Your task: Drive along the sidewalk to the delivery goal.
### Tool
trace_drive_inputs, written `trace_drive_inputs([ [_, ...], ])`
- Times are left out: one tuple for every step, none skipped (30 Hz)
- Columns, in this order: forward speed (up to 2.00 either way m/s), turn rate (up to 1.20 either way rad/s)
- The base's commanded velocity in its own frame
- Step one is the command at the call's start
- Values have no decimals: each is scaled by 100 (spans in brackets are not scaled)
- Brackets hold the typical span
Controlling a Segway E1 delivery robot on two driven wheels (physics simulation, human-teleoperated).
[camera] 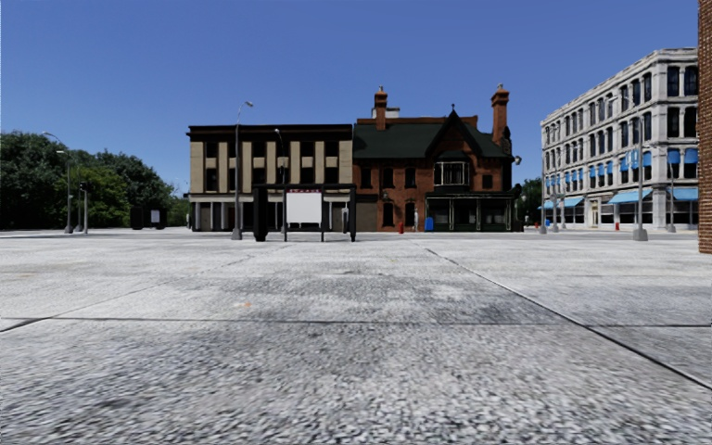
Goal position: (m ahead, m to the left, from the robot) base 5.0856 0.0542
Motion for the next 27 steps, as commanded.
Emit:
trace_drive_inputs([
  [200, 0],
  [200, 0],
  [200, 0],
  [200, 0],
  [200, 0],
  [200, 0],
  [200, 0],
  [200, 0],
  [200, 0],
  [200, 0],
  [200, 0],
  [200, 0],
  [200, 0],
  [200, 0],
  [200, 0],
  [200, 0],
  [200, 0],
  [200, 0],
  [200, 0],
  [200, 0],
  [200, 0],
  [200, 0],
  [200, 0],
  [200, 0],
  [200, 0],
  [200, 0],
  [200, 0],
])
